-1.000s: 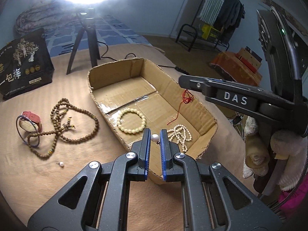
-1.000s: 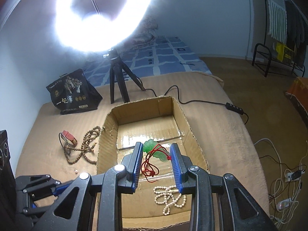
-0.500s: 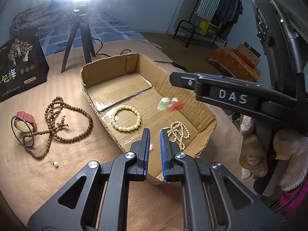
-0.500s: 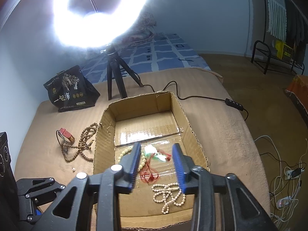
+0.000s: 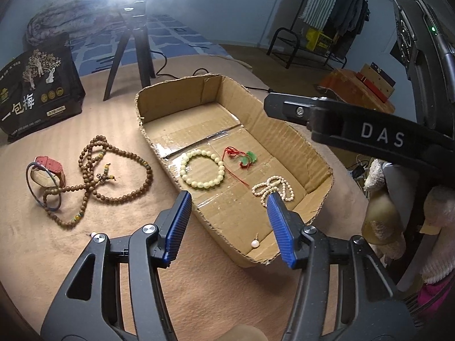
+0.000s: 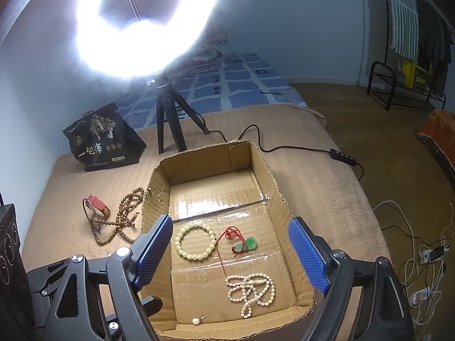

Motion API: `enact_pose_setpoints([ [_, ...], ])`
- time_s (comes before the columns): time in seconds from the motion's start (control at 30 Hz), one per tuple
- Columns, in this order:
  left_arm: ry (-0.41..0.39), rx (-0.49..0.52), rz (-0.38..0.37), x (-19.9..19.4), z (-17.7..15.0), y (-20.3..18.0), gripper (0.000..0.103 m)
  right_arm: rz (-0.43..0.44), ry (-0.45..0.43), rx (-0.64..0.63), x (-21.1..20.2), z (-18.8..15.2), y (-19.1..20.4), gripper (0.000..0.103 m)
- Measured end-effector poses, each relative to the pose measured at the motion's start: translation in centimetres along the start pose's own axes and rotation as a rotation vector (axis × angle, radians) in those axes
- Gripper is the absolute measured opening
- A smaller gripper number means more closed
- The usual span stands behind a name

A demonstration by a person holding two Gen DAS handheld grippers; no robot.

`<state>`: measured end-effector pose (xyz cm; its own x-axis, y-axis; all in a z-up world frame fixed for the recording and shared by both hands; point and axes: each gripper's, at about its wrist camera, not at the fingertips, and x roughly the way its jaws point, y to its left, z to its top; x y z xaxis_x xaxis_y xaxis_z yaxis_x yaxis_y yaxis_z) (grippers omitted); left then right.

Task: Organize jewelry
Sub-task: 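Open the left tool dropping the earring while the right tool releases the pendant into the box, then withdraw both open tools from the box back over the blanket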

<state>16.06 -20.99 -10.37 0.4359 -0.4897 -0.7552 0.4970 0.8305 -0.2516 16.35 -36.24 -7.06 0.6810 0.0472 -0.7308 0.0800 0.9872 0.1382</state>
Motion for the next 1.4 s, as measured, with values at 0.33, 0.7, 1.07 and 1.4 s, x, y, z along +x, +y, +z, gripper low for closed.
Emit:
enact_pose_setpoints([
  [0.33, -0.019, -0.025, 0.028, -1.5, -0.1, 1.9, 0.057, 0.023, -0.007, -0.003, 0.2, 0.3, 1.2, 0.087],
  [0.7, -0.052, -0.080, 0.083, -4.2, -0.2, 6.5, 0.057, 0.050, -0.008, -0.006, 0.4, 0.4, 2.6, 0.087],
  [1.07, -0.113, -0.185, 0.168, -7.7, -0.2, 13.9, 0.057, 0.118, 0.003, -0.030, 1.1, 0.5, 5.7, 0.087],
  [1.4, -0.119, -0.244, 0.208, -9.0, -0.9, 19.6, 0.057, 0.191, 0.054, -0.057, 3.0, 0.6, 9.8, 0.083],
])
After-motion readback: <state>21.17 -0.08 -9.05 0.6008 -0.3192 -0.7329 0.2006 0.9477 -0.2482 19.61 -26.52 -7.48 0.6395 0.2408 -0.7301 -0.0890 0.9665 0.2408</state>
